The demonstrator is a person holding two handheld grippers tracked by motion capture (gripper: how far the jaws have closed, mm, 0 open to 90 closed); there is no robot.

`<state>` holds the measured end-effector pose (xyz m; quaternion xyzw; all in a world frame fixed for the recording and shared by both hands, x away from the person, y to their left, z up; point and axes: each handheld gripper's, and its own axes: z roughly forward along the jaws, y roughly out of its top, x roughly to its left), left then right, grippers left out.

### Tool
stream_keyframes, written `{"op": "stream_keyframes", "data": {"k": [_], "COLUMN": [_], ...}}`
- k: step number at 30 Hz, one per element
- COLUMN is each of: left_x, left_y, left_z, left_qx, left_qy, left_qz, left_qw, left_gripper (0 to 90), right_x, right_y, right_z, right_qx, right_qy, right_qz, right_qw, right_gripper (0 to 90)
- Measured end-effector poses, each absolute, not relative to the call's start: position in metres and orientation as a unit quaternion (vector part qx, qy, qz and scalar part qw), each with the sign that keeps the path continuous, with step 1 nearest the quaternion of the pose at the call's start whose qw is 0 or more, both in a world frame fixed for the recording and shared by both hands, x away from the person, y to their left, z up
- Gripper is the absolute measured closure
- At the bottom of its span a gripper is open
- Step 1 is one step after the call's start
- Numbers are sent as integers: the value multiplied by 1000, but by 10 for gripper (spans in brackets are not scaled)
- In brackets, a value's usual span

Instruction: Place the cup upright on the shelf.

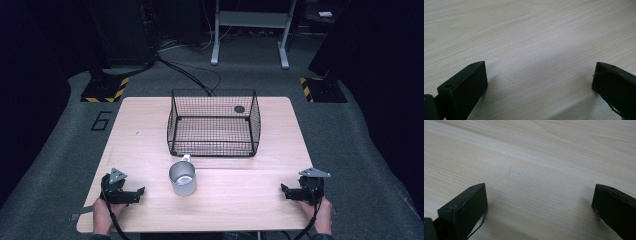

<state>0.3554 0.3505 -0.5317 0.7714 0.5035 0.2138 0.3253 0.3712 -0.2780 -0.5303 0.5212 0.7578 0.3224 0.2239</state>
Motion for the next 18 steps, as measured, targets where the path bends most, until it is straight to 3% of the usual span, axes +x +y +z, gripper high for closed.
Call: {"op": "stream_keyframes", "data": {"k": [18], "left_x": [355], "left_y": [349], "left_z": [-532], "left_qx": [771], "left_qy": [500], "left_qz": [221], "left_qw": [328], "left_gripper": [0], "right_x": [371], "right_y": [-278], "right_z": [-530], "right_qx": [523], "right_qy": [757], "right_qz": [322], "right_qw": [223], "right_gripper": [0]}}
